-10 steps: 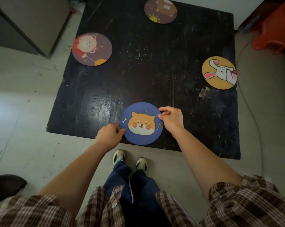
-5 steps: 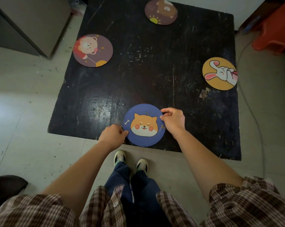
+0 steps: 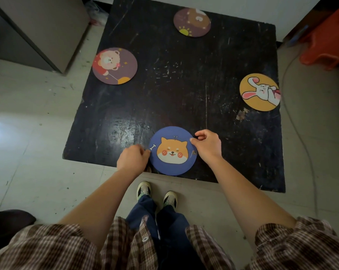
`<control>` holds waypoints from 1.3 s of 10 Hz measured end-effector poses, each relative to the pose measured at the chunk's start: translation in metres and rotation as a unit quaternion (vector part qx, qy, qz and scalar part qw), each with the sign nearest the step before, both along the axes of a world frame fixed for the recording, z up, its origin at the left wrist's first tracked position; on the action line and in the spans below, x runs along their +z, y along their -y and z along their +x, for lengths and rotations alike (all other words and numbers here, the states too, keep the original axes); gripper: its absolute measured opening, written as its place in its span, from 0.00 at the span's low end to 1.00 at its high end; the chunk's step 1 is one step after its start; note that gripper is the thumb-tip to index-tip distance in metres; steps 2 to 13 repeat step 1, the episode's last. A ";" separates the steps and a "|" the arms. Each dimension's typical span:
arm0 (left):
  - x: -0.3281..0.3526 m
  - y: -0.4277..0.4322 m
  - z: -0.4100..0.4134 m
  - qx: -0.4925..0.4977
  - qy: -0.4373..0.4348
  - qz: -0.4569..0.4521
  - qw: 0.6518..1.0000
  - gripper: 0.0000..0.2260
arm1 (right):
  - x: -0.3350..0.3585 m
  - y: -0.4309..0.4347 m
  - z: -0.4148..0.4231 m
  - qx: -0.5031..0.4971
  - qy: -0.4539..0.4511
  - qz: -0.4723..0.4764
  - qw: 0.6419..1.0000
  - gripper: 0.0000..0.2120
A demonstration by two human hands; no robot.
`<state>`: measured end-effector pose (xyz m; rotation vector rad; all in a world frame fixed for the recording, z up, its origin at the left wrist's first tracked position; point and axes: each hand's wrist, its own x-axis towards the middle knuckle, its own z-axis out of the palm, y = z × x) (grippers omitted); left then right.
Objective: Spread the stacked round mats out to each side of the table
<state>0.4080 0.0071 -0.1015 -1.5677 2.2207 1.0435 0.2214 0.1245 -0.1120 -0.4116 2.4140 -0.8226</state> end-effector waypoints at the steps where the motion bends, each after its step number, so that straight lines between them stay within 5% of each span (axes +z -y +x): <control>1: 0.003 0.001 0.005 0.011 -0.031 -0.093 0.995 0.08 | 0.023 -0.002 0.002 -0.043 0.027 -0.064 0.997 0.09; 13: 0.003 0.001 0.005 0.011 -0.031 -0.093 0.995 0.08 | 0.023 -0.002 0.002 -0.043 0.027 -0.064 0.997 0.09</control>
